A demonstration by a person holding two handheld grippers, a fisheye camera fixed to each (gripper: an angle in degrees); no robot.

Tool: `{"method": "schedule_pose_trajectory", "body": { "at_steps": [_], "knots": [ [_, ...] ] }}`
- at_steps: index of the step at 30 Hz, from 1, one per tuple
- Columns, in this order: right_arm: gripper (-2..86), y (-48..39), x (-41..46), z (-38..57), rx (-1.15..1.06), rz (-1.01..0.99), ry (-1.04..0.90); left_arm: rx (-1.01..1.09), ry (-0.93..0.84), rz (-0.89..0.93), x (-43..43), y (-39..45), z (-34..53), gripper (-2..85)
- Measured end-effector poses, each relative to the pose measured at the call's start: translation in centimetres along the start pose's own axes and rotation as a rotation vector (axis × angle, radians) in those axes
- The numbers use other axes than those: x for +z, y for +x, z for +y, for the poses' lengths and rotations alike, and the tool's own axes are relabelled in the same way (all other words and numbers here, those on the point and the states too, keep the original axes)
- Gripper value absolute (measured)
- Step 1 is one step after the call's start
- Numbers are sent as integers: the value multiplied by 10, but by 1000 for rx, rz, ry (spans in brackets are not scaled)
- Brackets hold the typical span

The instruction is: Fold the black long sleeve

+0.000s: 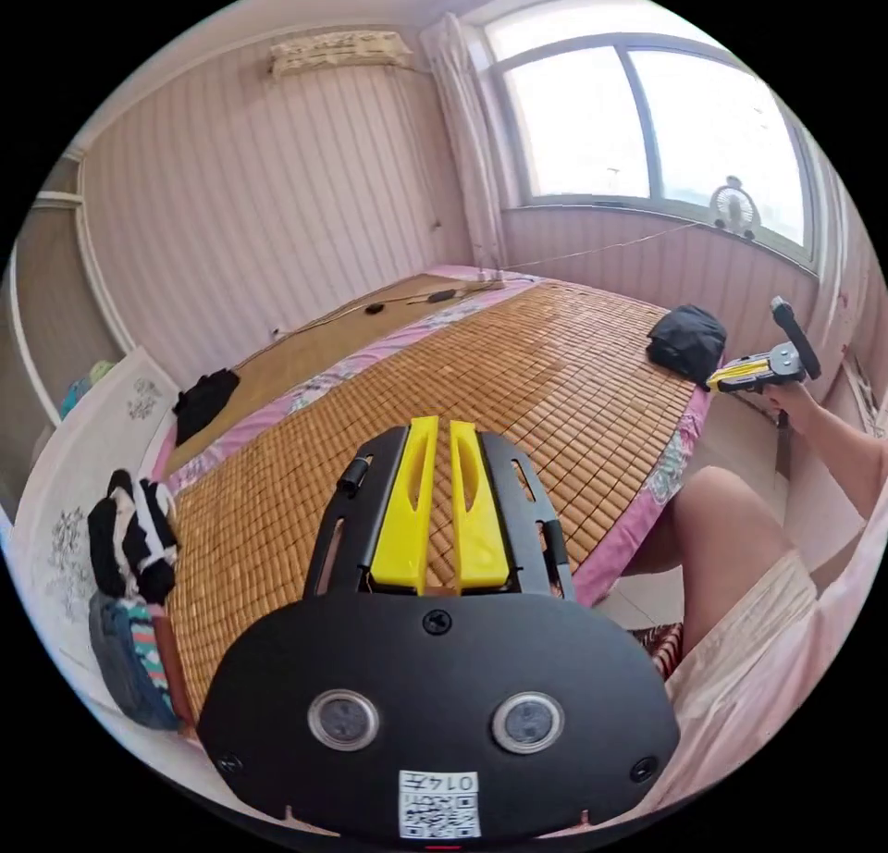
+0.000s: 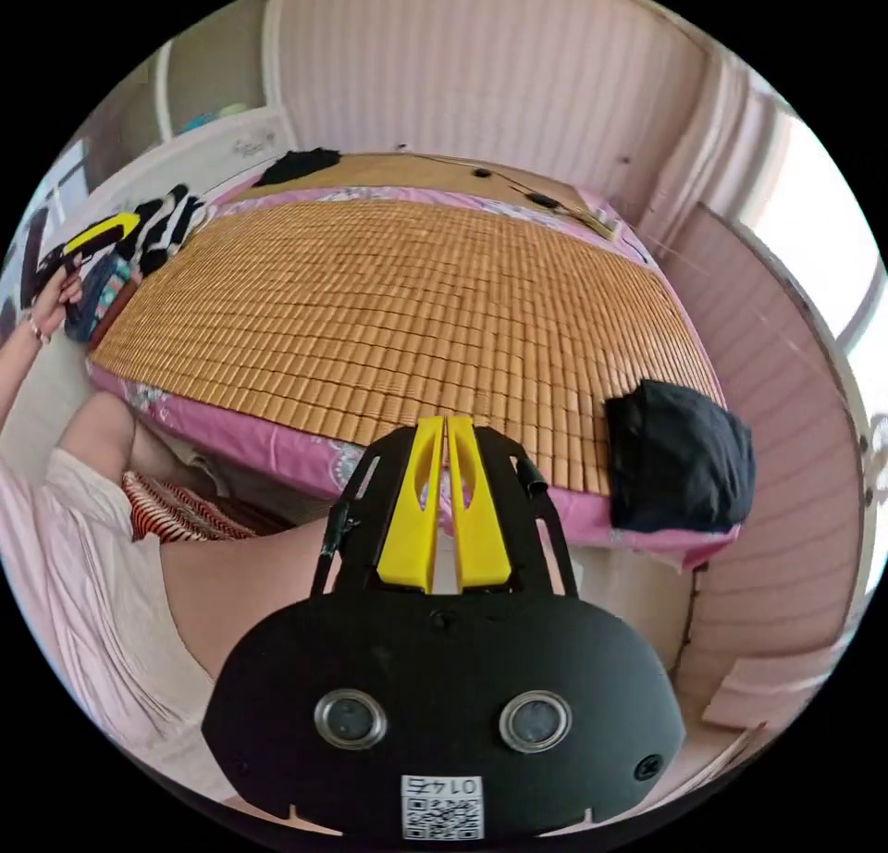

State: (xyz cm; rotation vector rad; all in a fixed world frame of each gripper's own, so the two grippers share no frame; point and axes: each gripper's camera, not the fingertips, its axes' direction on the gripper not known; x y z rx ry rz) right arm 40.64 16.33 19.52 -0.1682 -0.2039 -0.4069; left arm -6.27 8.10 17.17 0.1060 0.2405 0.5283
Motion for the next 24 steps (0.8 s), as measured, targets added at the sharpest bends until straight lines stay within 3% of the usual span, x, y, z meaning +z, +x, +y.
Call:
{"method": "schedule_pose_trajectory", "body": {
  "at_steps": [2, 8, 11, 16, 18, 24],
  "knots": [
    [-6, -87, 9, -57, -212, -18, 29, -89, -19, -22, -37, -33, 45, -5],
    [-9, -289, 13, -174, -562, -284, 166, -486, 56, -90, -150, -131, 202, -9],
    [-8, -384, 18, -221, -719, -294, 182, -642, 55, -166, -185, -167, 271, -8],
    [11, -504, 17, -290, -855, -341, 247, -817, 73, -340, -225, -229, 351, 27],
    [42, -543, 17, -314, -906, -358, 266, -847, 81, -362, -232, -254, 369, 67],
    [158, -665, 46, -402, -984, -417, 228, -898, 109, -431, -241, -338, 413, 80]
  ]
}}
